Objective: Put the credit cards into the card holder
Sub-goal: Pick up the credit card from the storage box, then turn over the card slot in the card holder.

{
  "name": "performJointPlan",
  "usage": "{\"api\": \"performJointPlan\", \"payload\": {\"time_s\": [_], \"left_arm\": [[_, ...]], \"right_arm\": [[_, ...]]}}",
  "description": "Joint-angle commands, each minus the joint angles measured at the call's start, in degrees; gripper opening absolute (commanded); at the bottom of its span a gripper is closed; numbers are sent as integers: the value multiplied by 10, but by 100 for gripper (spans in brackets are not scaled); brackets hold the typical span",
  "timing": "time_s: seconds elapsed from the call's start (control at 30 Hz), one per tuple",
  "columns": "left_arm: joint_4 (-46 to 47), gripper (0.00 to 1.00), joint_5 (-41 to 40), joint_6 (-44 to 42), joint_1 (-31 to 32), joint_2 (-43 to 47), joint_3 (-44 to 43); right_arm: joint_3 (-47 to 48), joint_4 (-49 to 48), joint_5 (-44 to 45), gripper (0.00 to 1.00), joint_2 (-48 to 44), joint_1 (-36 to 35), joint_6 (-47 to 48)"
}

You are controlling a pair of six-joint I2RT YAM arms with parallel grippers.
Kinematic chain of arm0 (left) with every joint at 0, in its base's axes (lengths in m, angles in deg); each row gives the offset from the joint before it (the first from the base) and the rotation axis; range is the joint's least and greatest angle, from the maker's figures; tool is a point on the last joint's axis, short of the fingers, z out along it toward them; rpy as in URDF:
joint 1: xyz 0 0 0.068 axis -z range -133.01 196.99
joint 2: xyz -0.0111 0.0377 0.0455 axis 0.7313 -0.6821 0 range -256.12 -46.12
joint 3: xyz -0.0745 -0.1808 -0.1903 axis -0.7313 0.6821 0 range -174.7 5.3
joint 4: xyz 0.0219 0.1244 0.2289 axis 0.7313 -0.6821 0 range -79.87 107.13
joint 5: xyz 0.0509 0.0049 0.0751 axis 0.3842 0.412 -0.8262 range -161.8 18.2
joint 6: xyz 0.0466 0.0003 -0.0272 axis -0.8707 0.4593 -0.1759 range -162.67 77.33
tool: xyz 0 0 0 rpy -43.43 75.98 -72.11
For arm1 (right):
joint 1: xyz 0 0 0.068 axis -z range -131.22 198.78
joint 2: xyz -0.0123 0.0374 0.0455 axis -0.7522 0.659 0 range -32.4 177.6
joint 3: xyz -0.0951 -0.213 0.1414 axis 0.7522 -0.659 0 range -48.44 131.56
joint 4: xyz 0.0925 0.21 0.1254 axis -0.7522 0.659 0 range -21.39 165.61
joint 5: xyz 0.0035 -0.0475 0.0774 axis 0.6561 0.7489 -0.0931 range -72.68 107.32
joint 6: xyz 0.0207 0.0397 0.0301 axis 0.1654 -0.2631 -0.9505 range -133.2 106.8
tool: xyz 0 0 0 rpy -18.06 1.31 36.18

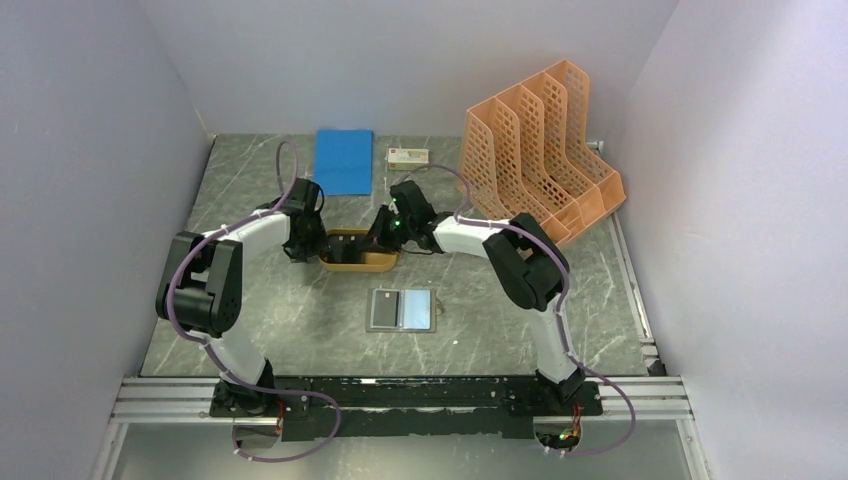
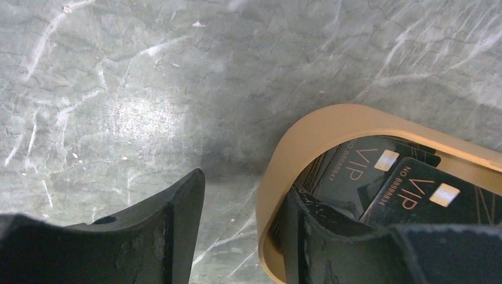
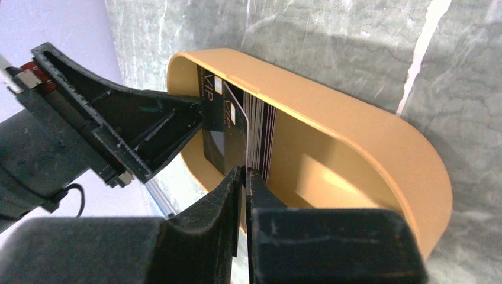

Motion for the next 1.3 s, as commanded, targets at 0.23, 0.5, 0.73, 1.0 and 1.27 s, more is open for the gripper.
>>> {"api": "performJointPlan", "payload": {"time_s": [0.23, 0.5, 0.73, 1.0, 1.27], "left_arm": [[-11, 53, -1, 8, -10, 1, 0], [-33, 62, 16, 24, -10, 31, -29], [-103, 97, -20, 38, -10, 112, -84], [-101, 98, 37, -12, 65, 343, -21], [-16, 90, -30, 94, 394, 403, 106]], "right_arm": [[-20, -34, -37, 0, -56, 8, -60], [-17, -10, -46, 0, -89, 12, -106], [-30, 74, 8, 0, -184, 13, -70], [-181, 201, 141, 0, -407, 13, 76], [-354, 273, 193, 0, -593, 14, 140]]}}
